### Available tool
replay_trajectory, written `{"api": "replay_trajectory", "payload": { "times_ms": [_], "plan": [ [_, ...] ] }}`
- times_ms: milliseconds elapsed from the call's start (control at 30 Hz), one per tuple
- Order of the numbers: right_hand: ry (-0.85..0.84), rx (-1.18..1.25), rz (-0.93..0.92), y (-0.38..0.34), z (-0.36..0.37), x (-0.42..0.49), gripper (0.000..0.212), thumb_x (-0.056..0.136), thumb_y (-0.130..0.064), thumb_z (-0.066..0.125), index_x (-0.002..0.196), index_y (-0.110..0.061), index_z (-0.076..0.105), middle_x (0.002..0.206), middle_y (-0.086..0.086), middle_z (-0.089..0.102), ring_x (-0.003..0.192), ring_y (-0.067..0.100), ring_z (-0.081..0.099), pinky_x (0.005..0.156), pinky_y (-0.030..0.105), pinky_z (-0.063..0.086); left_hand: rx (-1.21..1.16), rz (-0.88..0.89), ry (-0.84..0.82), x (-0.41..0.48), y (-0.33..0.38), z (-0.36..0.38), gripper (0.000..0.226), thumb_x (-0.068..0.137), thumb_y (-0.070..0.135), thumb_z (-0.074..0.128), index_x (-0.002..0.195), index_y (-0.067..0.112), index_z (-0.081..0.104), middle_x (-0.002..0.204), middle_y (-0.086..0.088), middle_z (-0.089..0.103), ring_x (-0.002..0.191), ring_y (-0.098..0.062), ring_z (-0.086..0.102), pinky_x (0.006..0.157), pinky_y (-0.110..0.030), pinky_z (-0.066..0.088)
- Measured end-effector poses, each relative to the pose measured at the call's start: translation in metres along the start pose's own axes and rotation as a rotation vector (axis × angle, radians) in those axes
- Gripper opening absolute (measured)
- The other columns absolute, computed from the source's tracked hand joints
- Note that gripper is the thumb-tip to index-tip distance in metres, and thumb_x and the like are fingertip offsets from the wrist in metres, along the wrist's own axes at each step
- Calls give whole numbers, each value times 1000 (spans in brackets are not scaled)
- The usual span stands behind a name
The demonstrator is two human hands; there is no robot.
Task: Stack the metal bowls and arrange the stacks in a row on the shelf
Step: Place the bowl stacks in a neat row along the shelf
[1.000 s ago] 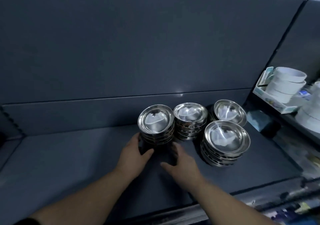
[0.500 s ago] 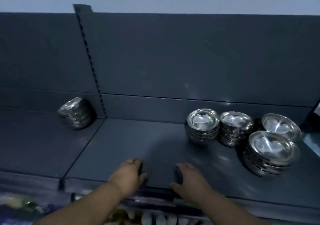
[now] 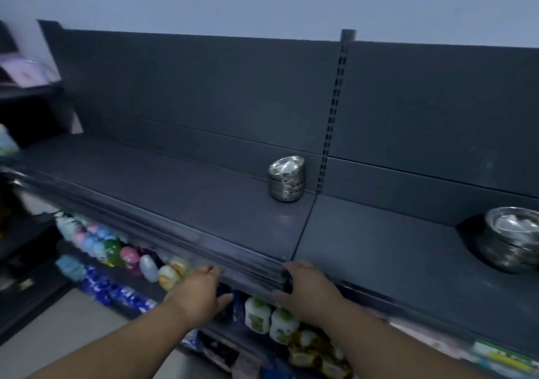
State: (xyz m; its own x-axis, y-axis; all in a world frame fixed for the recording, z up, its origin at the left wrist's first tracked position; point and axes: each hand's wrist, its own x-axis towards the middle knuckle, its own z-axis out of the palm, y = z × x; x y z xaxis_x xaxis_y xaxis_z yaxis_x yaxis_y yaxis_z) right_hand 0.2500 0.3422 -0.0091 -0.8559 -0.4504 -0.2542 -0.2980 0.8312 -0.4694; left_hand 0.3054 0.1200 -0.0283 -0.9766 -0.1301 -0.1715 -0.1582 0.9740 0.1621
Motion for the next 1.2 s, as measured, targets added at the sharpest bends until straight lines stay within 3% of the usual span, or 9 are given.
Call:
{"api": "replay_trajectory", "payload": {
  "times_ms": [200,367,667,967,1200],
  "plan": [
    [-3,-29,-41,-70,24,42,77,89,-55,55,151,-20,25,155,-1,27,136,16,35,113,27,32,20,-72,20,0,-85,-18,65,88,59,49,140,22,40,142,-3,42,129,-22,43,103,-33,38],
    [42,-23,-41,-78,20,79,76,90,-57,53,151,-22,24,156,-2,24,137,17,33,114,32,32,-5,-49,29,31,-103,-29,68,90,56,48,146,21,33,147,-2,38,133,-23,38,107,-33,36],
    [148,-63,103,-23,-25,152,77,87,-61,53,147,-18,31,152,3,32,135,22,37,111,37,36,-19,38,85,135,-75,-54,65,87,58,51,143,27,38,144,1,41,131,-20,41,109,-33,36],
    [162,-70,306,27,-61,192,77,88,-56,54,147,-14,29,150,7,35,136,26,38,111,35,35,-40,95,-38,230,-32,-48,69,89,55,51,146,20,32,150,-3,34,135,-23,37,111,-35,34],
    [302,61,433,30,-74,217,86,76,-47,73,144,-19,29,138,6,48,126,24,48,101,34,45,-196,198,-80,298,-12,-45,87,78,56,65,148,21,26,152,-3,32,137,-21,36,112,-34,33]
  ]
}}
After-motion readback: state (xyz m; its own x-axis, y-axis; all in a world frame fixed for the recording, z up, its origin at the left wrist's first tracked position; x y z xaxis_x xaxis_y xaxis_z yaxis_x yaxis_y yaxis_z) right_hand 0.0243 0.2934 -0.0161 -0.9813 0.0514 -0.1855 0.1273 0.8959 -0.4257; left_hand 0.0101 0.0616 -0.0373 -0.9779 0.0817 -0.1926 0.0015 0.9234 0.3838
